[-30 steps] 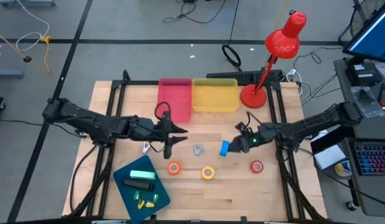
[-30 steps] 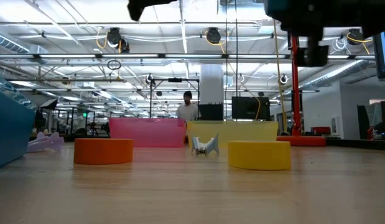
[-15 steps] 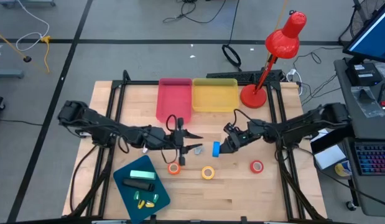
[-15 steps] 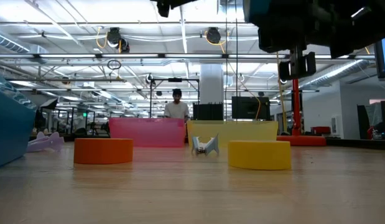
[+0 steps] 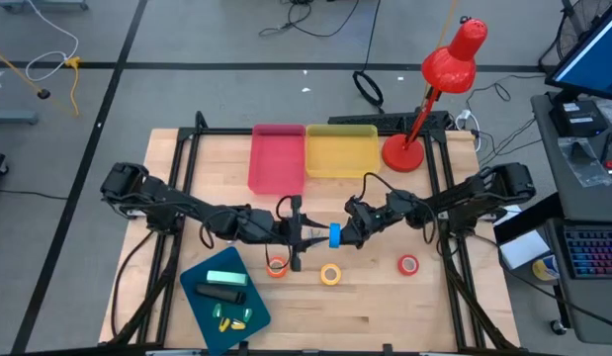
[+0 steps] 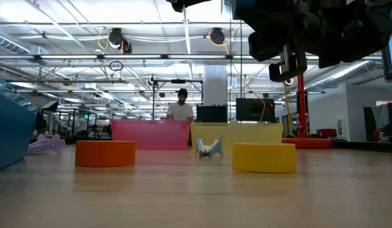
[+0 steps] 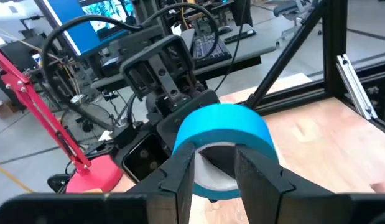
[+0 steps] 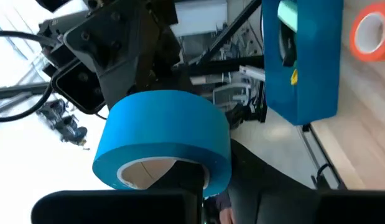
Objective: Pick and place Stapler, Stapler remover, tape
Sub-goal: Put the blue tape into the red bin
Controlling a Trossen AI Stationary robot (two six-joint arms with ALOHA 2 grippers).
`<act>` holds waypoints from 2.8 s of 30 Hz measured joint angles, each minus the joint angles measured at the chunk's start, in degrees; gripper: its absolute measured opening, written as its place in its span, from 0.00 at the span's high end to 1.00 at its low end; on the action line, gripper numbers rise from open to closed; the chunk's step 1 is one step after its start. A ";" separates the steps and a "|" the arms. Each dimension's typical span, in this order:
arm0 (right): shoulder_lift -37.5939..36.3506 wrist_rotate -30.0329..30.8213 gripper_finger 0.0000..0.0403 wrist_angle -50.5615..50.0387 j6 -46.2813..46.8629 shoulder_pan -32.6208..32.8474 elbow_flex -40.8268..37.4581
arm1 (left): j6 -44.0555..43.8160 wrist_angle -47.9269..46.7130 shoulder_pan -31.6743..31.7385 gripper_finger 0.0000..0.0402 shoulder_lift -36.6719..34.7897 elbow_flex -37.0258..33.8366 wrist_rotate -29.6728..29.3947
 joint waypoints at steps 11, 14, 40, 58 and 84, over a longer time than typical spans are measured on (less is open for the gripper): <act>1.72 -2.76 0.92 -0.56 1.53 -0.06 2.31 | 3.36 -1.43 -0.65 0.71 -0.04 0.01 -5.26; 1.70 -2.79 0.92 0.01 1.64 -0.02 2.48 | 4.45 -1.81 -0.89 0.71 0.15 0.01 -8.27; 1.62 -3.27 0.92 -2.83 0.06 0.05 2.48 | 3.38 1.00 -4.23 0.71 0.13 -0.04 -13.16; 1.59 -2.04 0.92 -3.80 0.37 0.02 2.82 | 5.91 0.90 -3.16 0.71 0.06 -0.10 -8.46; 1.74 -4.62 0.75 -10.98 -4.60 -0.37 7.34 | -4.86 -4.27 -2.67 0.92 -0.38 -0.08 -6.71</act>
